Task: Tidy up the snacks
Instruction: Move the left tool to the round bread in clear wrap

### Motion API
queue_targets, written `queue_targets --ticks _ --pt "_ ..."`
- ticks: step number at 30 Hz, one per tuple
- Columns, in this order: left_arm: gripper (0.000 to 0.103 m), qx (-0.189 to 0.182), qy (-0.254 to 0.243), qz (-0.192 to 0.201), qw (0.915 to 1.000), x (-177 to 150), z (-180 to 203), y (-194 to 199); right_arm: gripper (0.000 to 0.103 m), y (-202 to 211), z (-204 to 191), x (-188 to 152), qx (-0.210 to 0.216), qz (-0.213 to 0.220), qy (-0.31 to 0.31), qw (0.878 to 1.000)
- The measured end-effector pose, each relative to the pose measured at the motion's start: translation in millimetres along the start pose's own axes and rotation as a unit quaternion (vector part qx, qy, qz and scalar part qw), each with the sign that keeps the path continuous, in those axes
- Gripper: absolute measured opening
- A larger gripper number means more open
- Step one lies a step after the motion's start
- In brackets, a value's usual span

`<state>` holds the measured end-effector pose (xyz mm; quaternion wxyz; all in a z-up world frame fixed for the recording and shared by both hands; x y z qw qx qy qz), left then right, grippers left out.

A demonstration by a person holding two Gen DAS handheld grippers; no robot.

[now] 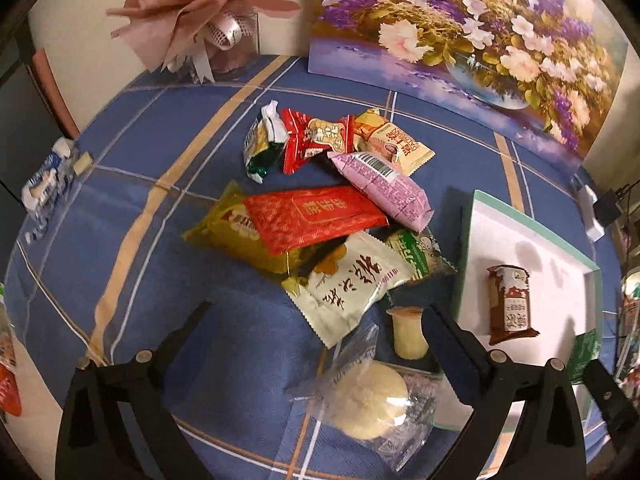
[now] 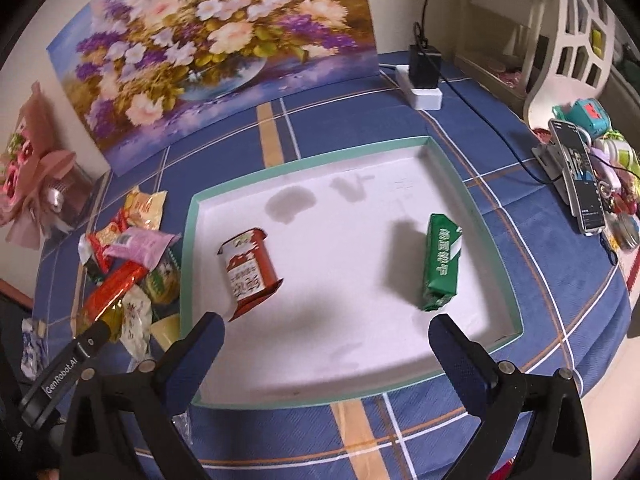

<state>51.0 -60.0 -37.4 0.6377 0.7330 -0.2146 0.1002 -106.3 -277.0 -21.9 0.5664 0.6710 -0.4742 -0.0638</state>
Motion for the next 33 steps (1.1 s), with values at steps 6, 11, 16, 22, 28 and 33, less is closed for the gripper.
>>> queue_targets --ticks 6,11,16,22,28,33 --pt "0.101 -0.016 0.0 -0.015 0.9998 -5 -5 0 0.103 3 -20 -6 0.012 -0.005 0.018 1.0" --pt "0.101 0.002 -0.003 -0.039 0.9992 -9 -17 -5 0.103 -2 -40 -16 0.034 -0.026 0.035 0.998" --pt "0.101 0.005 0.019 -0.066 0.9977 -12 -33 -13 0.103 -14 -61 -32 0.063 -0.058 0.034 0.996" --pt "0.101 0.009 0.022 -0.088 0.9958 -18 -44 -19 0.103 -30 -83 -51 0.073 -0.097 0.047 0.992" --pt "0.101 -0.003 0.024 -0.105 0.9942 -24 -45 -19 0.103 -40 -82 -61 0.039 -0.116 0.045 0.991" --pt "0.101 -0.02 0.021 -0.111 0.9934 -27 -39 -19 0.103 -41 -74 -61 0.021 -0.121 0.039 0.992"
Point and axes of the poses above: each gripper's, at about its wrist camera, not at the fingertips, and y roughly against the way its jaws point, z to its right, x to its top, the point moved 6 cm from there along -y, roughly the way its jaws point, and after that the axes turned 14 degrees about x, right-handed, at the moved point
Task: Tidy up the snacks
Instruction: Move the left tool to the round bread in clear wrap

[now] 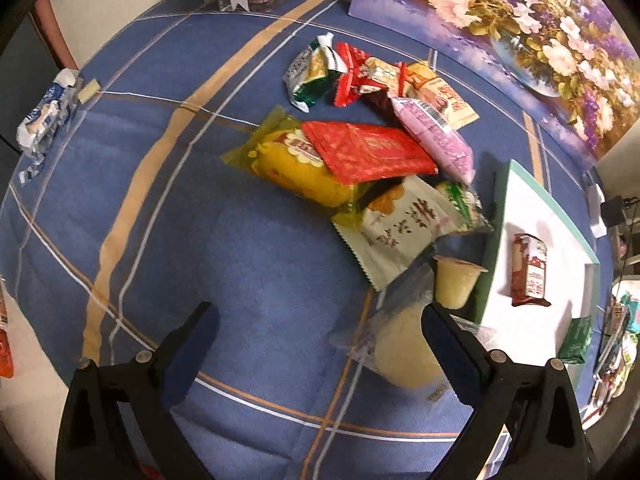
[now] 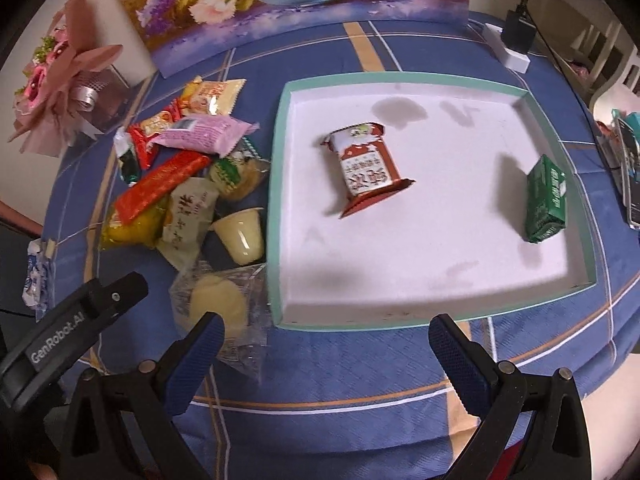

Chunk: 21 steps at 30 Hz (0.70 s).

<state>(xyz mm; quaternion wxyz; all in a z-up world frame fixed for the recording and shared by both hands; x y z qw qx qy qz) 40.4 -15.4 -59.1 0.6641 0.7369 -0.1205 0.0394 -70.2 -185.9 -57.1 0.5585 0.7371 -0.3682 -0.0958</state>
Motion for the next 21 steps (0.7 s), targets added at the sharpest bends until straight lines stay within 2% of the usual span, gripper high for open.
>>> queue_targets --ticks 5,12,16,18,21 --pt "0.101 -0.037 -0.018 -0.007 0.9991 -5 16 1 0.103 11 21 4 -0.016 0.014 -0.027 0.999" --pt "0.101 -0.073 -0.04 -0.044 0.9956 -18 42 -8 0.103 25 50 9 -0.03 0.032 -0.062 0.997" --pt "0.099 -0.074 -0.075 -0.036 0.9938 -25 57 -4 0.103 27 57 10 -0.028 0.033 -0.07 0.997" --pt "0.099 -0.064 -0.09 -0.032 0.9934 -27 62 -4 0.103 27 56 10 -0.027 0.033 -0.07 0.997" --pt "0.097 -0.06 -0.101 -0.037 0.9923 -29 70 -8 0.103 26 54 10 -0.026 0.033 -0.067 0.997"
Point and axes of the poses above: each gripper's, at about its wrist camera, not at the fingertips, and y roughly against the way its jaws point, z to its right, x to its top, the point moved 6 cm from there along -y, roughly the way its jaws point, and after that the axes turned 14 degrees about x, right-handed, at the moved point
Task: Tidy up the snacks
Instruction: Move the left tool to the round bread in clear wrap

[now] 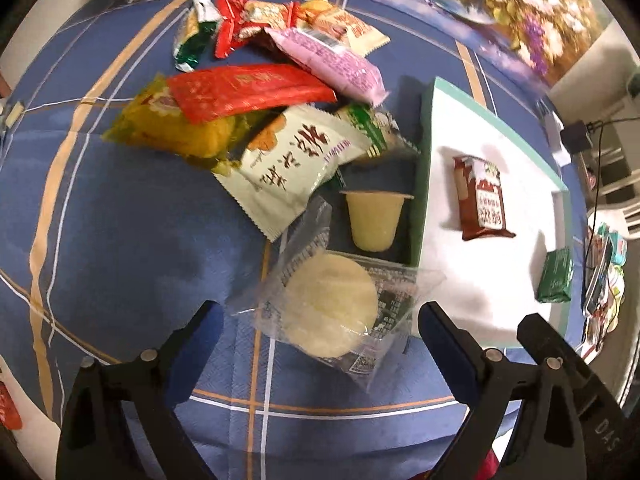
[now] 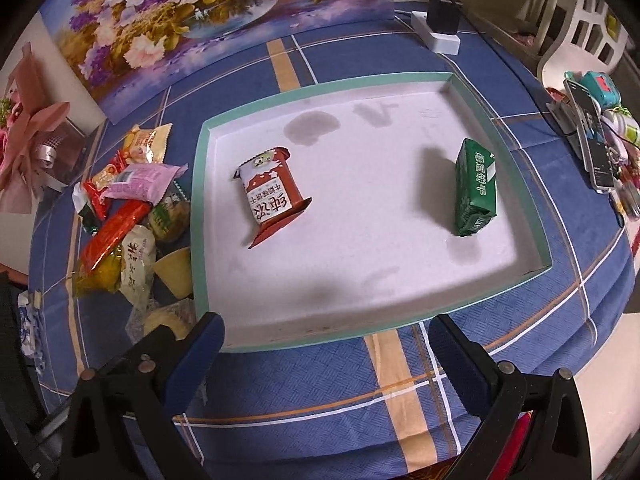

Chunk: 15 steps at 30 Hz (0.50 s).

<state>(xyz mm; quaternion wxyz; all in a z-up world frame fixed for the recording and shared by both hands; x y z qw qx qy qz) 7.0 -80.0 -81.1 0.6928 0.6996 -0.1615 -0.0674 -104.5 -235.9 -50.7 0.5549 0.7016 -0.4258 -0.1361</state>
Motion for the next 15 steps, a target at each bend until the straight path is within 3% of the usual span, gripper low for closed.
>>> queue_targets --ticks 4,8,10,15 --pt "0.085 0.0 -0.009 -0.008 0.9999 -3 2 -7 0.103 -1 -1 -1 -0.001 -0.001 0.002 1.0" --pt "0.082 -0.006 -0.01 -0.004 0.9999 -3 5 -5 0.103 -2 -1 -1 -0.002 -0.002 0.004 1.0" --pt "0.072 -0.012 -0.013 -0.001 0.9998 -7 5 -4 0.103 -3 -1 -1 -0.002 -0.003 0.004 1.0" --pt "0.07 -0.02 -0.016 -0.005 0.9997 -4 13 -10 0.103 -6 0 -1 -0.003 -0.005 0.004 1.0"
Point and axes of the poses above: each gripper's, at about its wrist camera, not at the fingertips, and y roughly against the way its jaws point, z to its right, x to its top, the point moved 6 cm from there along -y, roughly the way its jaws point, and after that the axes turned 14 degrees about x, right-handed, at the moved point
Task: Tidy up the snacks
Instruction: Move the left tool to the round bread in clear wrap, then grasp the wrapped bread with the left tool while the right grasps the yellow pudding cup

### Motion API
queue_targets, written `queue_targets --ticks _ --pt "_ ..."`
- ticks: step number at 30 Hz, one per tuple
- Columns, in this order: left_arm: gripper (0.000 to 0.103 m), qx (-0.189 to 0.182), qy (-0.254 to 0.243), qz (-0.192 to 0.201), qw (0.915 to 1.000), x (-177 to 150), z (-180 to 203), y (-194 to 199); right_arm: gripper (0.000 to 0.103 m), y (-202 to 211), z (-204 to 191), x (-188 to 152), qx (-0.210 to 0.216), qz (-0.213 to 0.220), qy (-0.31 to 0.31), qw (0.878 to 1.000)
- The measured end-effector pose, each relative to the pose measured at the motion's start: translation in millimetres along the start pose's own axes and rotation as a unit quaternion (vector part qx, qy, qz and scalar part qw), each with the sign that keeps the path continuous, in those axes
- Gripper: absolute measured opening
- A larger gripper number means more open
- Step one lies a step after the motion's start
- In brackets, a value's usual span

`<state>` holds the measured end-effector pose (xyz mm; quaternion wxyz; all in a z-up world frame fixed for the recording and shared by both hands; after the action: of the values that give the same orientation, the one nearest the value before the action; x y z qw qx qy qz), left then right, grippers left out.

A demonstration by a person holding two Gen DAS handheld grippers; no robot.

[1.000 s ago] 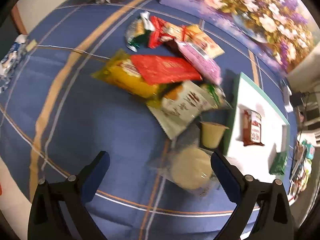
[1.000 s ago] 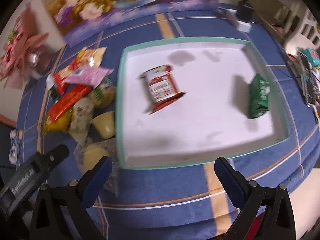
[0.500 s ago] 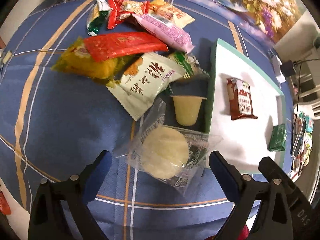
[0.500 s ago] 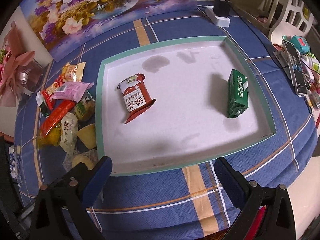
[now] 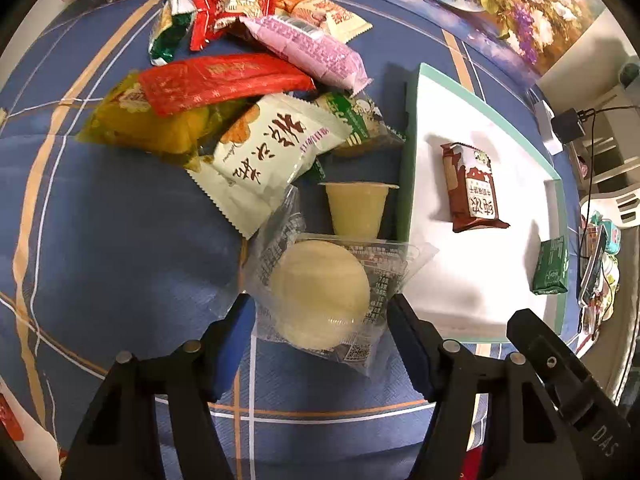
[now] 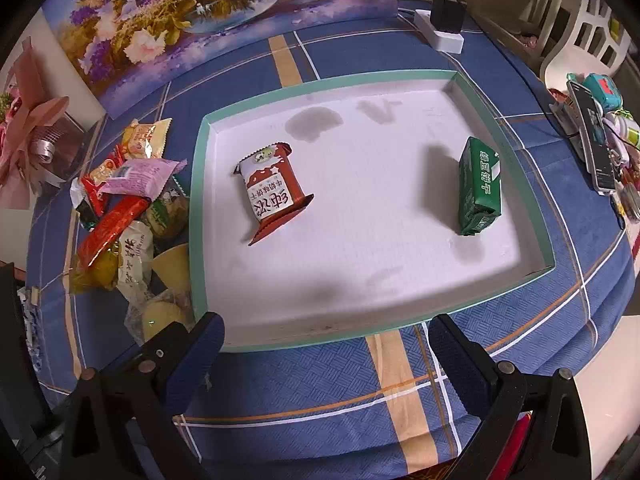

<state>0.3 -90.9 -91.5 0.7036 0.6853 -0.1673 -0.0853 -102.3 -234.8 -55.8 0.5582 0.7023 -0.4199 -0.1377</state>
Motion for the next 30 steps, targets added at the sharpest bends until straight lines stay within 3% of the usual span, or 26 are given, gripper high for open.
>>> queue_targets --ticks 17,21,30 --pt "0.076 -0.045 0.025 -0.015 0.9985 8 -6 -14 0.103 -6 2 -1 -0.006 -0.006 0.001 1.0" --pt "0.066 -0.048 0.042 -0.016 0.9978 11 -14 -14 0.103 -6 2 0 -0.006 -0.005 0.001 1.0" --pt "0.057 -0.06 0.06 -0.003 0.9964 18 -26 -2 0.103 -7 0 1 -0.004 -0.001 0.003 1.0"
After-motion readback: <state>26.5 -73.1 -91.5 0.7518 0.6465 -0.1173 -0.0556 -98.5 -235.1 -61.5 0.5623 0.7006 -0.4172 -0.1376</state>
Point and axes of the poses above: each gripper's, at about its wrist camera, not at the fingertips, and y roughly against the way its jaws point, z to its right, x to its top, the point moved 6 cm from there along -y, roughly the way its jaws point, and after that the axes turned 14 degrees about x, right-handed, at the moved point
